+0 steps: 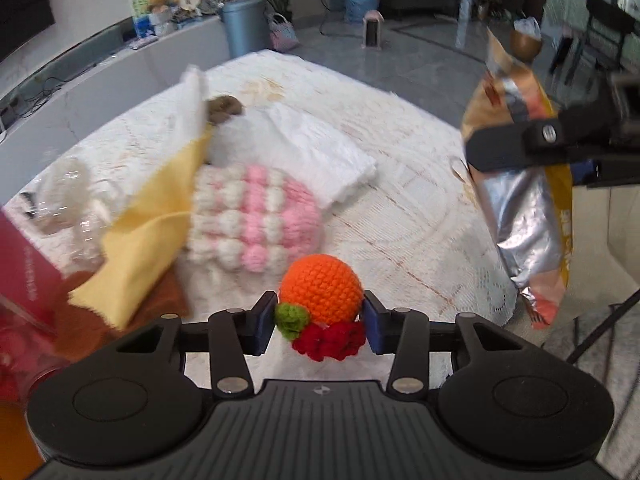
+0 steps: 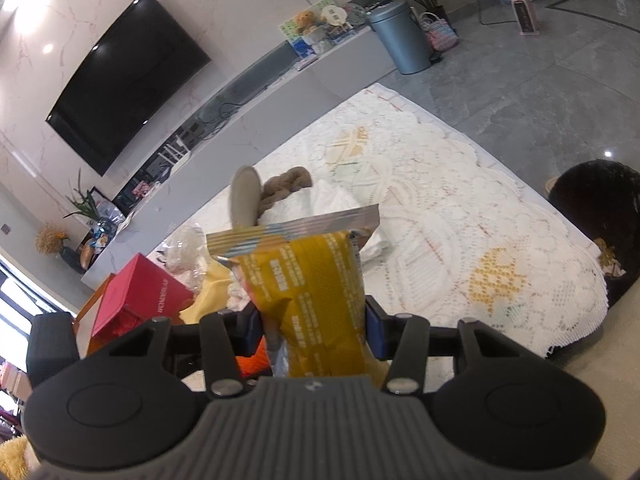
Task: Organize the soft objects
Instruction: 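Carry the packet and orange fruit with both tools over the open box, then open both tools to drop the packet and fruit into the box, then move both tools back toward the soft items on the table, then grasp the pink crocheted ball with the right tool while the left tool grasps the yellow cloth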
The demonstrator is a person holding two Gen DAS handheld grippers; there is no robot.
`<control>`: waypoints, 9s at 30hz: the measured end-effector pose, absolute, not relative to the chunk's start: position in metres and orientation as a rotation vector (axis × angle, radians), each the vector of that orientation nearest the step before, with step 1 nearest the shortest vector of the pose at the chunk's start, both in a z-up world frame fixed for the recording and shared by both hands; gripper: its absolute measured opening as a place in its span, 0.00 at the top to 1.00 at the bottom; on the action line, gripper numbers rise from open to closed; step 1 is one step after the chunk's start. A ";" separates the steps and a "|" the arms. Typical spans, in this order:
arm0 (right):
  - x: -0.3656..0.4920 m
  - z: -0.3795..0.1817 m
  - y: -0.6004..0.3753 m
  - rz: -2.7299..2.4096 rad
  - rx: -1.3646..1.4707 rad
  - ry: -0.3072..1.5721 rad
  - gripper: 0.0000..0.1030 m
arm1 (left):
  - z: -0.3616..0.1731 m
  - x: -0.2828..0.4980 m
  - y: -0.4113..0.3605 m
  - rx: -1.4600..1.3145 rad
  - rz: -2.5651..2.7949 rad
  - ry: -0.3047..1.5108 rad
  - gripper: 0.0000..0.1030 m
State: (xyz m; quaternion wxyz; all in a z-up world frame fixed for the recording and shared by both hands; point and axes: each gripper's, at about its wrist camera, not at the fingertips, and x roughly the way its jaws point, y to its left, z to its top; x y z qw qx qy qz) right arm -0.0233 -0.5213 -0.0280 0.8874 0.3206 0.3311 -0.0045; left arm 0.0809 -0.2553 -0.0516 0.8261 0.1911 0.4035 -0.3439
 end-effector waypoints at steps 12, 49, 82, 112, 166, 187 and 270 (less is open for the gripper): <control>-0.018 -0.001 -0.486 0.161 0.625 0.633 0.52 | 0.008 0.075 -0.180 0.250 -0.700 0.746 0.51; 0.070 0.082 -0.116 0.602 0.094 0.720 0.53 | 0.038 0.081 0.100 -0.122 -0.101 0.624 0.51; 0.125 0.004 -0.058 0.442 -0.114 0.936 0.54 | 0.007 0.078 0.133 -0.188 -0.002 0.737 0.36; 0.122 -0.003 -0.026 0.442 -0.228 0.938 0.39 | 0.015 0.071 0.155 -0.295 0.059 0.610 0.12; -0.011 0.149 -0.290 0.198 0.076 0.573 0.07 | 0.079 0.037 0.068 -0.209 -0.096 0.507 0.12; 0.059 0.055 -0.399 -0.071 0.282 0.762 0.06 | 0.016 0.080 -0.102 -0.030 -0.367 0.774 0.13; 0.101 -0.090 -0.410 -0.163 0.153 1.049 0.44 | -0.080 0.115 -0.226 0.643 -0.521 0.553 0.66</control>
